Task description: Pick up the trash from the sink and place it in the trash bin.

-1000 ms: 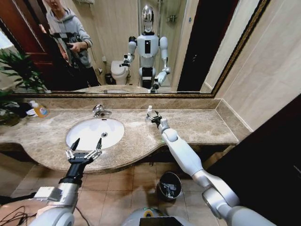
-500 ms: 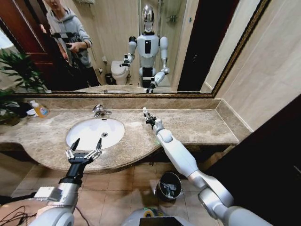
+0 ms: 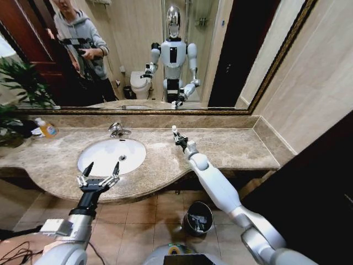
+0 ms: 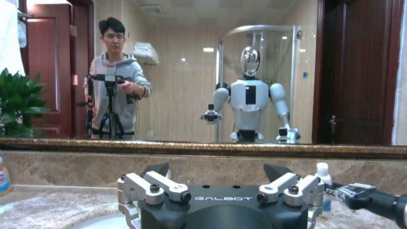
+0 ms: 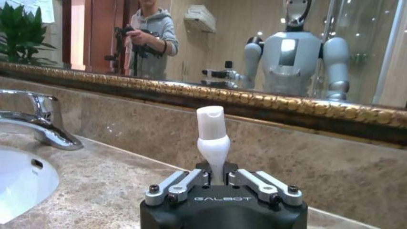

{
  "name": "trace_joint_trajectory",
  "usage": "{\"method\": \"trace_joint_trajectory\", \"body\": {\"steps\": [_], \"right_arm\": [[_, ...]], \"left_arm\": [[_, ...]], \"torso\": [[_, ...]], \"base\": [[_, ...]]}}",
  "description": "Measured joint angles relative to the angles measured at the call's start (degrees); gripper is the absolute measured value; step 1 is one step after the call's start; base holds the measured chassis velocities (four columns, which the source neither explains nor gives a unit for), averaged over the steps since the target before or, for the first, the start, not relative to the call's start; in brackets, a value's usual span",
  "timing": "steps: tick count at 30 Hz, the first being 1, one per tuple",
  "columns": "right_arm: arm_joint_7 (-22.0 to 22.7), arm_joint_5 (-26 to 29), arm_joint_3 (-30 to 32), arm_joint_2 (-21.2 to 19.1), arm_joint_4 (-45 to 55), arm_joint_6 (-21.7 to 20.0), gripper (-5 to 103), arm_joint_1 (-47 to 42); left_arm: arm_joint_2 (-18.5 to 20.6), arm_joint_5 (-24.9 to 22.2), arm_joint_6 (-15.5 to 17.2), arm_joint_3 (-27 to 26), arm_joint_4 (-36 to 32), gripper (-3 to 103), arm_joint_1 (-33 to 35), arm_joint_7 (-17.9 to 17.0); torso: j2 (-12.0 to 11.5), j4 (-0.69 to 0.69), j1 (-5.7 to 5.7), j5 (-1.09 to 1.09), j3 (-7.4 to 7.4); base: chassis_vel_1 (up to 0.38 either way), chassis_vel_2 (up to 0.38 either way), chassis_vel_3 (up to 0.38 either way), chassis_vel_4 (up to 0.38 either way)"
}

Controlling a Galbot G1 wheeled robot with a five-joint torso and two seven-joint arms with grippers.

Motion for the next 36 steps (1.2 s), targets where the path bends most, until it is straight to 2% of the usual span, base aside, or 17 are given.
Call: {"method": "trace_joint_trajectory", "body": {"steps": [10,14,16,17,18,19,21,23,25,27,28,30,31,34,36], "right_arm": [[0.44,-0.02,0.32,-0.69,2.49,-0.79,12,-1.39],[0.44,0.80,3.22,-4.41,8.21,-1.47,12,-6.17],[-0.30,1.42,6.83,-8.15,13.99,-1.77,12,-11.44],[-0.30,1.42,6.83,-8.15,13.99,-1.77,12,-11.44],[-1.31,1.32,9.36,-10.28,16.87,-1.40,12,-14.94],[-2.42,1.09,12.45,-12.70,20.30,-0.21,12,-19.44],[-2.73,1.11,13.66,-13.71,21.65,0.35,12,-21.14],[-3.51,3.41,17.81,-16.75,26.43,3.31,12,-27.55],[-3.89,4.38,20.18,-17.35,28.52,4.57,12,-30.98],[-5.09,5.18,24.66,-17.05,32.32,7.93,12,-38.25],[-5.09,5.18,24.66,-17.05,32.32,7.93,12,-38.25],[-5.83,4.56,28.23,-15.09,36.00,11.54,12,-45.33],[-5.83,4.56,28.23,-15.09,36.00,11.54,12,-45.33],[-6.75,3.33,29.11,-13.13,37.03,16.09,12,-51.49],[-7.58,3.01,29.51,-12.46,36.91,17.73,12,-54.03]], "left_arm": [[0.00,0.00,0.00,0.00,0.00,100,0.00,0.00],[0.01,0.00,0.00,0.00,0.00,100,0.00,0.01],[0.00,0.00,0.00,0.00,0.00,100,0.00,0.00],[0.00,0.00,0.00,0.00,0.00,100,0.00,0.00],[0.00,0.00,0.00,0.00,0.00,100,0.00,0.00],[0.00,0.00,0.00,0.00,0.00,100,0.00,0.00],[0.00,0.00,0.00,0.00,0.00,100,0.00,0.00],[0.00,0.00,0.00,0.00,0.00,100,0.00,-0.01],[0.00,0.00,0.00,0.00,0.00,100,0.00,0.01],[0.00,0.00,0.00,0.00,0.00,100,0.00,0.00],[0.00,0.00,0.00,0.00,0.00,100,0.00,0.00],[0.00,0.00,0.00,0.00,0.00,100,0.00,0.00],[0.00,0.00,0.00,0.00,0.00,100,0.00,0.00],[0.00,0.00,0.00,0.00,0.00,100,0.00,-0.01],[0.00,0.00,0.00,0.00,0.00,100,0.00,0.00]], "torso": [[0.00,0.02,0.00,0.00,0.00],[0.00,0.02,0.00,0.01,0.00],[0.00,0.03,0.00,0.02,0.00],[0.00,0.03,0.00,0.02,0.00],[0.00,0.01,0.00,0.01,-0.01],[0.00,-0.01,0.00,0.03,0.00],[0.00,-0.03,0.00,0.04,0.00],[0.00,-0.01,-0.01,0.01,-0.01],[0.00,0.02,-0.01,0.04,-0.01],[0.00,0.01,-0.01,0.02,-0.01],[0.00,0.01,-0.01,0.02,-0.01],[0.00,-0.01,-0.01,0.01,-0.01],[0.00,-0.01,-0.01,0.01,-0.01],[0.00,0.03,-0.01,0.02,-0.01],[0.00,0.03,-0.01,0.01,-0.01]], "base": [[0.000,0.000,0.000,0.000],[0.000,0.000,0.000,0.000],[0.000,0.000,0.000,0.000],[0.000,0.000,0.000,0.000],[0.000,0.000,0.000,0.000],[0.000,0.000,0.000,0.000],[0.000,0.000,0.000,0.000],[0.000,0.000,0.000,0.000],[0.000,0.000,0.000,0.000],[0.000,0.000,0.000,0.000],[0.000,0.000,0.000,0.000],[0.000,0.000,0.000,0.000],[0.000,0.000,0.000,0.000],[0.000,0.000,0.000,0.000],[0.000,0.000,0.000,0.000]]}}
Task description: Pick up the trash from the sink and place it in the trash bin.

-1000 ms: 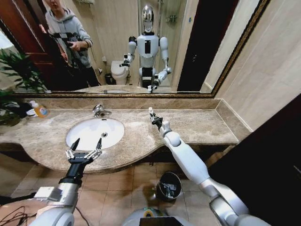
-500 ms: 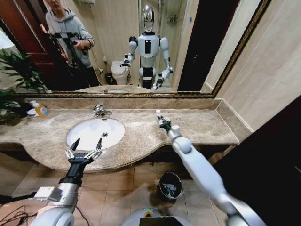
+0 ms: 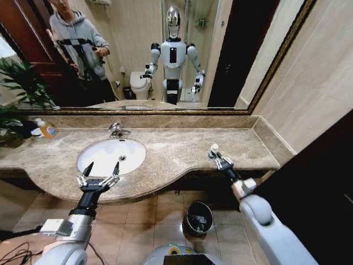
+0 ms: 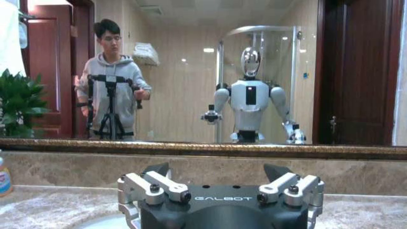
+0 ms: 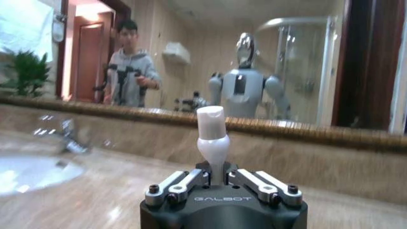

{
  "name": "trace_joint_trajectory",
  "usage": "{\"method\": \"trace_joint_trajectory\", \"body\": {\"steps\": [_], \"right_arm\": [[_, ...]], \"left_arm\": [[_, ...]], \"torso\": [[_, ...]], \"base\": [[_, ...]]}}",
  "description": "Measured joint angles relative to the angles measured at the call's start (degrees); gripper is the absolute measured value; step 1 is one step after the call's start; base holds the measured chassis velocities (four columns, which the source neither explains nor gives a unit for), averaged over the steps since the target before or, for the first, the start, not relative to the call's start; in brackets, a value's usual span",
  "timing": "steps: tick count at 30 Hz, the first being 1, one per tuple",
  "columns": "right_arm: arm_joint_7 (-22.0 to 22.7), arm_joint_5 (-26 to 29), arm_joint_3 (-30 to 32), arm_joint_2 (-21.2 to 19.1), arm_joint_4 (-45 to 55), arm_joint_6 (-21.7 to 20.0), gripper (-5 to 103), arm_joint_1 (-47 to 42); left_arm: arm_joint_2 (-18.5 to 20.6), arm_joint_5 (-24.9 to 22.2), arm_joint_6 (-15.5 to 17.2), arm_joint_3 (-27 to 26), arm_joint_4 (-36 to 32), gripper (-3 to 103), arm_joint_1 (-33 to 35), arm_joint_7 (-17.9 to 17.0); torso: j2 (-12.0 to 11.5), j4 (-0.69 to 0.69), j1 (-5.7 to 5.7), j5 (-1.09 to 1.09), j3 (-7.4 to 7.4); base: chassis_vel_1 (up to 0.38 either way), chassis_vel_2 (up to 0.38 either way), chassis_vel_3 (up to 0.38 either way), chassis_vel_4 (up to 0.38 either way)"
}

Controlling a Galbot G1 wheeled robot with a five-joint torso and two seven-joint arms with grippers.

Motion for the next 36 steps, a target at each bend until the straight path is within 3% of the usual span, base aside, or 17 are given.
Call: {"method": "trace_joint_trajectory", "body": {"steps": [2,3,5,11,18,24,31,36], "right_arm": [[-2.25,-0.95,0.30,1.55,-2.32,5.81,12,-6.30],[-2.25,-0.95,0.30,1.55,-2.32,5.81,12,-6.30],[-3.93,-2.26,0.53,2.72,-7.13,11.16,12,-10.02],[-4.35,-3.09,-1.10,3.15,-16.92,13.66,12,-10.90],[-5.19,-8.88,-5.19,5.90,-31.04,8.92,12,-3.80],[-9.11,-19.38,-9.06,7.48,-45.01,3.08,12,5.23],[-9.17,-27.69,-10.22,11.46,-55.15,1.16,12,11.94],[-8.41,-31.82,-9.60,15.07,-63.96,2.76,12,17.36]], "left_arm": [[0.00,0.00,0.00,0.00,0.00,100,0.00,0.00],[0.00,0.00,0.00,0.00,0.00,100,0.00,0.00],[0.00,0.00,0.00,0.00,0.00,100,0.00,0.00],[0.00,0.00,0.00,0.00,0.00,100,0.00,0.00],[0.00,0.00,0.00,0.01,0.00,100,0.00,0.00],[0.00,0.00,0.00,0.00,0.00,100,0.00,-0.01],[0.00,0.00,0.00,0.00,0.00,100,0.00,0.00],[0.00,0.00,0.00,0.00,0.00,100,0.00,0.00]], "torso": [[0.00,-0.03,0.01,0.00,0.01],[0.00,-0.03,0.01,0.00,0.01],[0.00,-0.03,0.00,-0.02,0.00],[0.00,0.00,0.00,-0.07,0.00],[-0.01,-0.02,0.01,0.01,0.01],[-0.01,-0.01,0.01,-0.03,0.01],[-0.01,-0.02,0.01,-0.04,0.01],[-0.01,-0.02,0.01,-0.01,0.02]], "base": [[0.000,0.000,0.000,0.000],[0.000,0.000,0.000,0.000],[0.000,0.000,0.000,0.000],[0.000,0.000,0.000,0.000],[0.000,0.000,0.000,0.000],[0.000,0.000,0.000,0.000],[0.000,0.000,0.000,0.000],[0.000,0.000,0.000,0.000]]}}
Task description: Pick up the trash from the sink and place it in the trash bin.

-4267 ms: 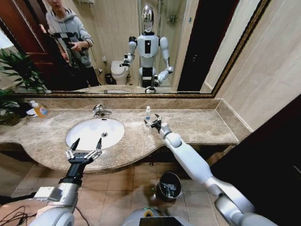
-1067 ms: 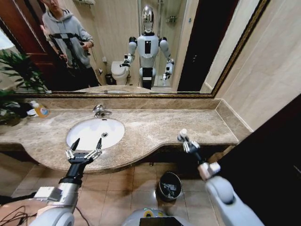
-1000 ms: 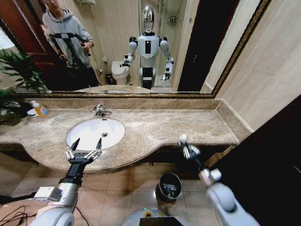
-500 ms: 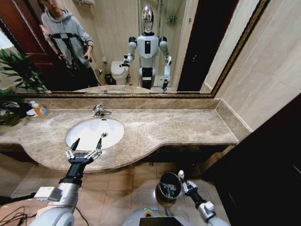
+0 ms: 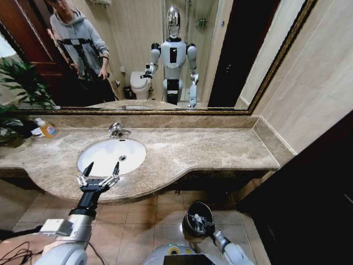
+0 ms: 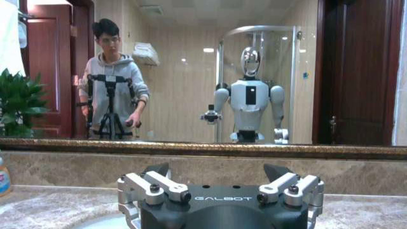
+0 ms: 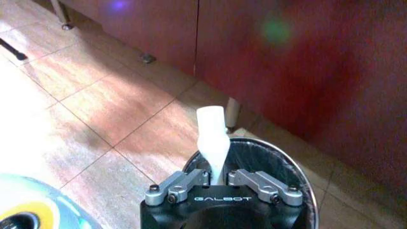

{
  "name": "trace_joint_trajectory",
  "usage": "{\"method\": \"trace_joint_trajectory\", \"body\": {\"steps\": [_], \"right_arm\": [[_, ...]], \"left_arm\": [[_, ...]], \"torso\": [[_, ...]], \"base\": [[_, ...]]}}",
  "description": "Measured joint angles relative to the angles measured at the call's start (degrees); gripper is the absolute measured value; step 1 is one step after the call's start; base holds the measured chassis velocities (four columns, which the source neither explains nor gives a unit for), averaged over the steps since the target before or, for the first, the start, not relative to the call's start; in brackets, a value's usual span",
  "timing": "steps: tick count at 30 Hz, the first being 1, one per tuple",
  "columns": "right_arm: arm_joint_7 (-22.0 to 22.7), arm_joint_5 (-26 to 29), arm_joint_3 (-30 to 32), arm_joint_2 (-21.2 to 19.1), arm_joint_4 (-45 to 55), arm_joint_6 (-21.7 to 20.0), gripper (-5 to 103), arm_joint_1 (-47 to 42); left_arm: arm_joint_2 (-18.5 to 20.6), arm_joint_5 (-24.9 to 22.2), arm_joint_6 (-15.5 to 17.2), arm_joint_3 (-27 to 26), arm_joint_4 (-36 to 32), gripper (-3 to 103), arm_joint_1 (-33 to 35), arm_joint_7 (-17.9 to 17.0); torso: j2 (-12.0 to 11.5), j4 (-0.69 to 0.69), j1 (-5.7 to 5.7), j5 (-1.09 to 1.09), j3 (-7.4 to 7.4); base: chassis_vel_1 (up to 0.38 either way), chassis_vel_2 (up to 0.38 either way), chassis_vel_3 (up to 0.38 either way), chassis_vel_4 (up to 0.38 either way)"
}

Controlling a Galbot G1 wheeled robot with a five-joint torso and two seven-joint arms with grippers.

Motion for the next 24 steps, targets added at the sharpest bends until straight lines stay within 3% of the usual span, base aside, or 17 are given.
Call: {"method": "trace_joint_trajectory", "body": {"steps": [3,7,13,14,17,22,24], "right_arm": [[0.87,-0.93,0.09,1.09,-2.34,0.44,8,1.54],[1.20,-1.28,0.13,1.48,-3.22,0.79,19,2.29],[1.90,-1.24,0.25,1.18,-2.64,1.06,46,2.10],[1.90,-1.24,0.25,1.18,-2.64,1.06,46,2.10],[2.03,-0.83,0.37,0.25,-1.30,1.04,62,1.01],[2.32,0.14,0.96,-0.74,0.19,1.15,73,-0.50],[3.01,2.23,1.39,-1.48,2.51,1.26,84,-2.24]], "left_arm": [[0.00,0.00,0.00,0.00,0.00,100,0.00,0.00],[0.00,-0.01,0.00,0.00,0.00,100,0.00,0.00],[0.00,0.00,0.00,0.00,0.00,100,0.00,0.00],[0.00,0.00,0.00,0.00,0.00,100,0.00,0.00],[0.00,0.00,0.00,0.00,0.00,100,0.00,0.00],[0.00,0.00,0.00,0.00,0.00,100,0.00,0.00],[0.00,0.00,0.00,0.00,0.00,100,0.00,0.00]], "torso": [[0.00,0.00,0.00,-0.02,0.00],[0.00,0.00,0.00,0.00,0.00],[0.00,0.00,0.00,0.00,0.00],[0.00,0.00,0.00,0.00,0.00],[0.00,-0.01,0.00,0.00,0.00],[0.00,0.00,0.00,0.00,0.00],[0.00,0.00,0.00,0.01,0.00]], "base": [[0.000,0.000,0.000,0.000],[0.000,0.000,0.000,0.000],[0.000,0.000,0.000,0.000],[0.000,0.000,0.000,0.000],[0.000,0.000,0.000,0.000],[0.000,0.000,0.000,0.000],[0.000,0.000,0.000,0.000]]}}
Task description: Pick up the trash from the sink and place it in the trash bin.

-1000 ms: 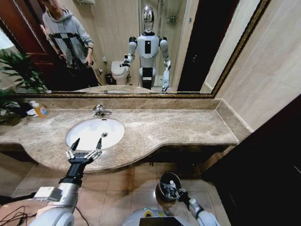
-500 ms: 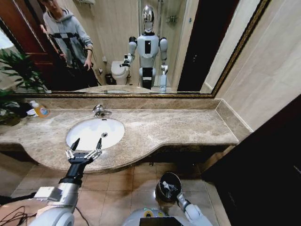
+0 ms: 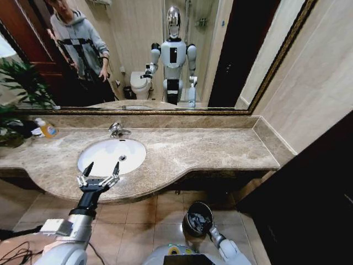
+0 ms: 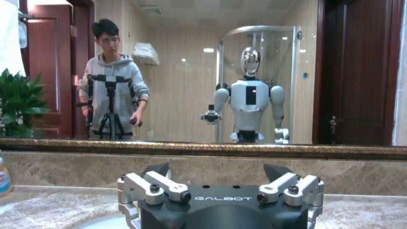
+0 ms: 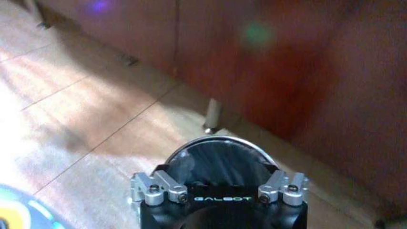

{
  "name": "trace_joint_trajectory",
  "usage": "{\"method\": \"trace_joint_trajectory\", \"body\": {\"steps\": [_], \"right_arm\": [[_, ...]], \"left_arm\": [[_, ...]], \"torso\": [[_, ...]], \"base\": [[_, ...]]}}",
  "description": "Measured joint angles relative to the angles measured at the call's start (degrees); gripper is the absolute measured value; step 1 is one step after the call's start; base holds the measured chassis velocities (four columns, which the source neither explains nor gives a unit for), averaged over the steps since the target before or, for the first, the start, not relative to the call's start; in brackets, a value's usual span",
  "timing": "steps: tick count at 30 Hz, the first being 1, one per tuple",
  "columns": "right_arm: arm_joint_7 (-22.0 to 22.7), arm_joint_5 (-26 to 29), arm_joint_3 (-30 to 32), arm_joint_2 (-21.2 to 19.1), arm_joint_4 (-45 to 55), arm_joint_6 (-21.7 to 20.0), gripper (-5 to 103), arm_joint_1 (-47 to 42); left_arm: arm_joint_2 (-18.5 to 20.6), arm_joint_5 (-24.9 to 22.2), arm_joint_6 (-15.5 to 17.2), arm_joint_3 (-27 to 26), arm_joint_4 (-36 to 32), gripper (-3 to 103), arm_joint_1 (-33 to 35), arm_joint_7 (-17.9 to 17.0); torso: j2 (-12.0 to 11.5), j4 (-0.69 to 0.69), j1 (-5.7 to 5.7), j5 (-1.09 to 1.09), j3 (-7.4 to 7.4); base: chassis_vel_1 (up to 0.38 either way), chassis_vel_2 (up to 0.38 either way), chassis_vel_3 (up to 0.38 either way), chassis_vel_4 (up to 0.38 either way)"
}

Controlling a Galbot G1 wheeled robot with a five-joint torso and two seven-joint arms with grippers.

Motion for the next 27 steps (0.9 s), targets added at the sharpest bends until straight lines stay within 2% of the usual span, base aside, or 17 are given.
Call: {"method": "trace_joint_trajectory", "body": {"steps": [1,2,5,6,9,10,11,13,20,27], "right_arm": [[0.61,2.00,0.23,-0.74,2.16,0.00,89,-1.45],[0.61,2.00,0.23,-0.74,2.16,0.00,89,-1.45],[4.36,9.38,1.82,-2.40,9.70,0.70,99,-6.26],[4.36,9.38,1.82,-2.40,9.70,0.70,99,-6.26],[8.00,19.01,4.88,-3.93,22.17,-0.57,100,-12.88],[8.00,19.01,4.88,-3.93,22.17,-0.57,100,-12.88],[8.69,22.62,7.24,-4.01,28.69,-1.45,100,-16.60],[8.79,23.49,8.23,-3.81,31.02,-1.65,100,-17.83],[9.46,28.34,17.97,-0.71,53.78,-2.86,100,-28.21],[9.03,32.34,23.78,-0.08,67.47,-6.04,100,-31.03]], "left_arm": [[0.00,0.00,0.00,0.00,0.00,100,0.01,0.00],[0.00,0.00,0.00,0.00,0.00,100,0.01,0.00],[0.00,0.00,0.00,0.00,0.00,100,0.00,0.00],[0.00,0.00,0.00,0.00,0.00,100,0.00,0.00],[0.00,0.00,0.00,0.00,0.00,100,0.00,0.02],[0.00,0.00,0.00,0.00,0.00,100,0.00,0.02],[-0.01,0.00,0.00,0.00,0.00,100,0.00,0.00],[0.00,0.00,0.00,0.00,0.00,100,0.00,0.00],[0.00,0.00,0.00,0.00,0.00,100,0.01,0.00],[0.00,0.00,0.00,0.00,0.00,100,0.01,0.00]], "torso": [[0.00,0.00,0.00,0.00,0.00],[0.00,0.00,0.00,0.00,0.00],[0.00,0.00,0.00,0.01,0.00],[0.00,0.00,0.00,0.01,0.00],[0.00,0.01,0.00,0.00,-0.01],[0.00,0.01,0.00,0.00,-0.01],[0.00,0.00,0.00,-0.03,-0.01],[0.00,-0.01,0.00,-0.03,0.00],[0.00,0.00,0.00,-0.02,-0.01],[0.00,-0.01,-0.01,-0.01,0.00]], "base": [[0.000,0.000,0.000,0.000],[0.000,0.000,0.000,0.000],[0.000,0.000,0.000,0.000],[0.000,0.000,0.000,0.000],[0.000,0.000,0.000,0.000],[0.000,0.000,0.000,0.000],[0.000,0.000,0.000,0.000],[0.000,0.000,0.000,0.000],[0.000,0.000,0.000,0.000],[0.000,0.000,0.000,0.000]]}}
